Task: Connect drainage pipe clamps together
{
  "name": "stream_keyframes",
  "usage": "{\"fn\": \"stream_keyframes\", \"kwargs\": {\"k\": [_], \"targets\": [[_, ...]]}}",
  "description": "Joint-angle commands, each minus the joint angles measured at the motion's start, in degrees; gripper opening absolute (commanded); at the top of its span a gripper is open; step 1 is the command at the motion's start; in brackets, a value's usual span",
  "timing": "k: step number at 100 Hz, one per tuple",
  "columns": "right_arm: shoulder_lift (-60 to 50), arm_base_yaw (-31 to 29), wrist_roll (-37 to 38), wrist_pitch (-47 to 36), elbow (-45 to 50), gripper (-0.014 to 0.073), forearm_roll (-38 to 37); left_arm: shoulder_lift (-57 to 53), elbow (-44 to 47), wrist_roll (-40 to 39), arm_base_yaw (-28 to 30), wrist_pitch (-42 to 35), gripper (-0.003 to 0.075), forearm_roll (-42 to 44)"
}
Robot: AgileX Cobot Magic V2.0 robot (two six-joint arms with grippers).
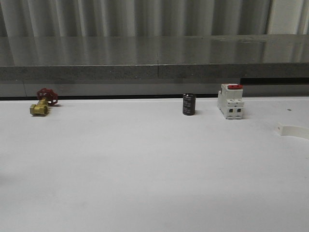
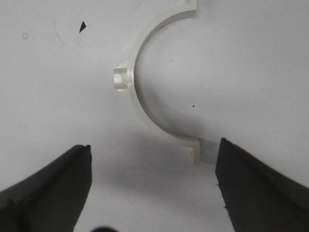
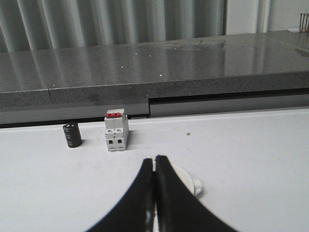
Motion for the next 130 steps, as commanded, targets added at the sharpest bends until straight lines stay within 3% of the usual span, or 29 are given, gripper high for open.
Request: {"fn": "stream_keyframes", "kwargs": {"k": [1, 37, 67, 77, 94, 103, 112, 130], "targets": [[-1.10, -0.10, -0.28, -4.25, -0.95, -0.0065, -0.48, 2.40, -4.81, -0.58, 0.39, 0.94, 0.0531, -0.53], [-1.10, -0.10, -0.28, -4.25, -0.95, -0.0065, -0.48, 16.43, -13.20, -0.58, 0.75, 4.03, 0.0531, -0.16], [-1.10, -0.10, -0.28, -4.25, -0.95, -0.0065, -0.48, 20.70, -15.35, -0.58, 0.75, 2.34, 0.0516, -0.07], [-1.10, -0.10, -0.28, -4.25, -0.95, -0.0065, -0.48, 20.70, -15.35, -0.58, 0.75, 2.19, 0.0419, -0.07], [-1.10, -0.10, -0.28, -4.25, -0.95, -0.0065, -0.48, 20.70, -15.35, -0.58, 0.75, 1.11, 0.0135, 0.06], [-1.10, -0.10, -0.28, -4.25, -0.95, -0.0065, -0.48, 20.70, -15.35, -0.58, 0.75, 0.75, 0.0031, 0.06], [-1.10, -0.10, -0.28, -4.25, -0.95, -0.0065, -0.48, 20.50, -15.44, -0.58, 0.75, 0.66, -0.0021, -0.05], [-1.10, -0.10, -0.28, -4.25, -0.95, -0.0065, -0.48, 19.19, -15.44, -0.58, -1.65, 0.49, -0.0021, -0.66]]}}
